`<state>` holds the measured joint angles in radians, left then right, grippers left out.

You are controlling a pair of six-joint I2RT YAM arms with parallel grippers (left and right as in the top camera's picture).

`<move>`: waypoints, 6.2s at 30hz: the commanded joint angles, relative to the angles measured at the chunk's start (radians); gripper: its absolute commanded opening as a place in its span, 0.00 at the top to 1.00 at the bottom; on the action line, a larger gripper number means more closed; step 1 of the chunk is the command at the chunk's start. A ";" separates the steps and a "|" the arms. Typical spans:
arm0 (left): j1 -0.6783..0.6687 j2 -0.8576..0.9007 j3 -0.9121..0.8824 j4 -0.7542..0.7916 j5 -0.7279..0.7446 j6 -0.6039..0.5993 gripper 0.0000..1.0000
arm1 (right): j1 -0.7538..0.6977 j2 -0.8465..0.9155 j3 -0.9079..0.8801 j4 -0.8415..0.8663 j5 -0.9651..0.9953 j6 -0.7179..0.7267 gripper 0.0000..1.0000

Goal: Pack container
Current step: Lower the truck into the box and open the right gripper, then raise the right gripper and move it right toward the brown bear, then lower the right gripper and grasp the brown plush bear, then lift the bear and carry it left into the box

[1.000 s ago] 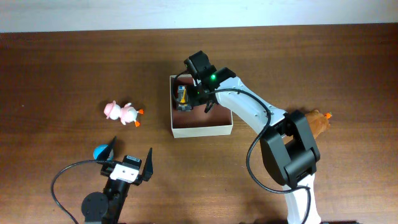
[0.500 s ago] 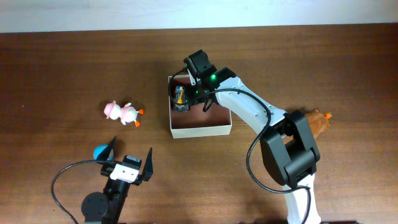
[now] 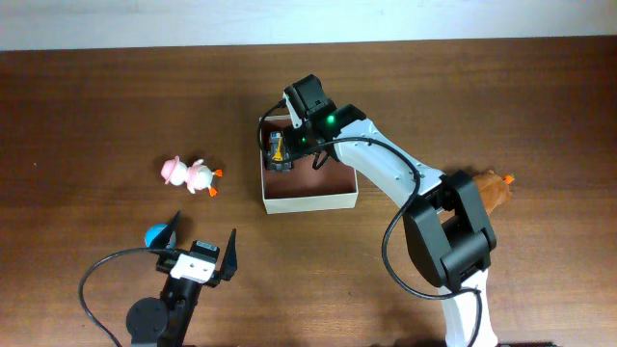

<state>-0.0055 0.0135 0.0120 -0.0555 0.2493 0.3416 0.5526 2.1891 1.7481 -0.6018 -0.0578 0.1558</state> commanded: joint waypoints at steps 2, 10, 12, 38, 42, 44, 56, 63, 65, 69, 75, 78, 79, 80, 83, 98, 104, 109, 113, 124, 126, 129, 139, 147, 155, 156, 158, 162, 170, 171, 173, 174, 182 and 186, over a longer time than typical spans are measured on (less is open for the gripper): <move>0.000 -0.008 -0.003 -0.006 -0.007 0.004 0.00 | -0.006 0.013 -0.005 0.001 0.007 -0.025 0.51; 0.000 -0.008 -0.003 -0.006 -0.007 0.005 0.00 | -0.039 0.013 -0.005 -0.064 0.075 0.045 0.48; 0.000 -0.008 -0.003 -0.006 -0.007 0.005 0.00 | -0.051 0.013 -0.005 -0.082 0.075 0.063 0.47; 0.000 -0.008 -0.003 -0.006 -0.007 0.004 0.00 | -0.090 0.013 -0.005 -0.187 0.205 0.333 0.47; 0.000 -0.008 -0.003 -0.006 -0.007 0.005 0.00 | -0.090 0.013 -0.005 -0.196 0.214 0.351 0.47; 0.000 -0.008 -0.003 -0.006 -0.007 0.005 0.00 | -0.090 0.013 -0.005 -0.203 0.229 0.377 0.47; 0.000 -0.008 -0.003 -0.006 -0.007 0.005 0.00 | -0.101 0.013 -0.005 -0.216 0.216 0.420 0.47; 0.000 -0.008 -0.003 -0.006 -0.007 0.005 0.00 | -0.093 0.013 -0.004 -0.253 0.180 0.409 0.48; 0.000 -0.008 -0.003 -0.006 -0.007 0.005 0.00 | -0.088 0.013 -0.004 -0.256 0.157 0.418 0.48; 0.000 -0.008 -0.003 -0.006 -0.007 0.004 0.00 | -0.074 0.005 0.003 -0.250 0.148 0.382 0.47; 0.000 -0.008 -0.003 -0.006 -0.007 0.004 0.00 | -0.063 -0.038 0.061 -0.296 0.141 0.360 0.46; 0.000 -0.008 -0.003 -0.006 -0.007 0.005 0.00 | -0.063 -0.060 0.116 -0.346 0.129 0.323 0.45; 0.000 -0.008 -0.003 -0.005 -0.007 0.005 0.00 | -0.063 -0.068 0.142 -0.373 0.129 0.314 0.42; 0.000 -0.008 -0.003 -0.006 -0.007 0.004 0.00 | -0.063 -0.076 0.162 -0.394 0.129 0.303 0.40; 0.000 -0.008 -0.003 -0.006 -0.007 0.004 0.00 | -0.064 -0.108 0.234 -0.466 0.130 0.267 0.32; 0.000 -0.008 -0.003 -0.006 -0.007 0.005 0.00 | -0.379 -0.264 0.412 -0.861 0.242 0.271 0.01; 0.000 -0.008 -0.003 -0.006 -0.007 0.005 0.00 | -0.566 -0.264 0.399 -1.025 0.230 0.269 0.01; 0.000 -0.008 -0.003 -0.006 -0.007 0.005 0.00 | -0.664 -0.264 0.323 -1.028 0.189 0.267 0.01; 0.000 -0.008 -0.003 -0.006 -0.007 0.005 0.00 | -0.706 -0.264 0.191 -0.944 0.159 0.278 0.01; 0.000 -0.008 -0.003 -0.006 -0.007 0.005 0.00 | -0.762 -0.264 -0.162 -0.688 0.140 0.354 0.01; 0.000 -0.008 -0.003 -0.006 -0.007 0.005 0.00 | -0.769 -0.264 -0.212 -0.646 0.140 0.354 0.05; 0.000 -0.008 -0.003 -0.006 -0.007 0.004 0.00 | -0.771 -0.264 -0.259 -0.601 0.140 0.354 0.11; 0.000 -0.008 -0.003 -0.006 -0.007 0.005 0.00 | -0.771 -0.264 -0.366 -0.483 0.140 0.330 0.43; 0.000 -0.008 -0.003 -0.006 -0.007 0.004 0.00 | -0.771 -0.265 -0.355 -0.488 0.136 0.285 0.50; 0.000 -0.008 -0.003 -0.006 -0.007 0.005 0.00 | -0.769 -0.282 -0.201 -0.601 0.079 0.185 0.52; 0.000 -0.008 -0.003 -0.006 -0.007 0.004 0.00 | -0.769 -0.285 -0.174 -0.622 0.073 0.174 0.52; 0.000 -0.008 -0.003 -0.006 -0.007 0.004 0.00 | -0.769 -0.291 -0.126 -0.656 0.061 0.145 0.53; 0.000 -0.008 -0.003 -0.005 -0.007 0.005 0.00 | -0.768 -0.303 -0.049 -0.710 0.016 0.092 0.53; 0.000 -0.008 -0.003 -0.006 -0.007 0.005 0.00 | -0.724 -0.360 0.060 -0.727 -0.438 -0.175 0.53; 0.000 -0.008 -0.003 -0.006 -0.007 0.004 0.00 | -0.711 -0.367 0.071 -0.726 -0.485 -0.203 0.53; 0.000 -0.008 -0.003 -0.006 -0.007 0.004 0.00 | -0.676 -0.380 0.088 -0.721 -0.573 -0.250 0.52; 0.000 -0.008 -0.003 -0.006 -0.007 0.005 0.00 | -0.653 -0.385 0.093 -0.711 -0.606 -0.262 0.52; 0.000 -0.008 -0.003 -0.006 -0.007 0.005 0.00 | -0.374 -0.380 0.092 -0.583 -0.560 -0.274 0.52; 0.000 -0.008 -0.003 -0.006 -0.007 0.005 0.00 | -0.261 -0.345 0.092 -0.570 -0.405 -0.223 0.52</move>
<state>-0.0055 0.0135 0.0120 -0.0559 0.2493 0.3416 0.2195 1.8198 1.8221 -1.1767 -0.5758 -0.0860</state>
